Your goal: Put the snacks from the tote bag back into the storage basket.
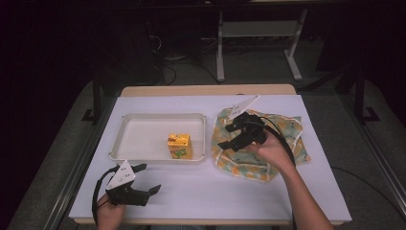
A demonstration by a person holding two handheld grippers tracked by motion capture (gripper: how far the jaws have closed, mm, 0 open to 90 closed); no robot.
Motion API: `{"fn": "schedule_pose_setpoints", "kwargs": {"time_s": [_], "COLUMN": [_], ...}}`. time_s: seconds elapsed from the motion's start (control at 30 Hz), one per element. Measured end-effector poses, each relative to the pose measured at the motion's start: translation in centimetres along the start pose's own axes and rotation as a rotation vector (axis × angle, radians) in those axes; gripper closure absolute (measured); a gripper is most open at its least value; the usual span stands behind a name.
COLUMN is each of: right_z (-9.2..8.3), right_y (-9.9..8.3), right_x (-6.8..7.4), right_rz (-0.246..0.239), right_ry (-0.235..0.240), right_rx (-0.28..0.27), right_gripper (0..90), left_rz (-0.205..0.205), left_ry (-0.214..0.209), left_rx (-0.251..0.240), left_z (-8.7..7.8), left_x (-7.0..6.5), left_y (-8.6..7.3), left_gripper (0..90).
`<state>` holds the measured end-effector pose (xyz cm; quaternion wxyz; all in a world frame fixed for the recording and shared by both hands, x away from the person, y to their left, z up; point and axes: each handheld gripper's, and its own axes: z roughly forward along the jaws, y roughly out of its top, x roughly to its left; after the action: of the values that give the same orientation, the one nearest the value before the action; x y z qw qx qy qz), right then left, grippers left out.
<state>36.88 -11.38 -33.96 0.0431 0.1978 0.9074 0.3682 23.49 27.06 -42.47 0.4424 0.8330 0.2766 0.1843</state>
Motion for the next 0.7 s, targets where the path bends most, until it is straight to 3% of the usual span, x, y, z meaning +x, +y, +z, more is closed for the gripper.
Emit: {"fn": "schedule_pose_setpoints", "kwargs": {"time_s": [0.7], "right_z": [-2.4], "right_y": [-4.4], "right_x": [0.5], "right_rz": [0.081], "right_ry": [-0.046], "right_rx": [-0.046], "right_gripper": [26.4], "left_rz": [-0.020], "left_ry": [0.006], "left_rx": [-0.008], "left_z": [0.1], "left_x": [-0.1], "left_y": [-0.1], "left_gripper": [13.3]}}
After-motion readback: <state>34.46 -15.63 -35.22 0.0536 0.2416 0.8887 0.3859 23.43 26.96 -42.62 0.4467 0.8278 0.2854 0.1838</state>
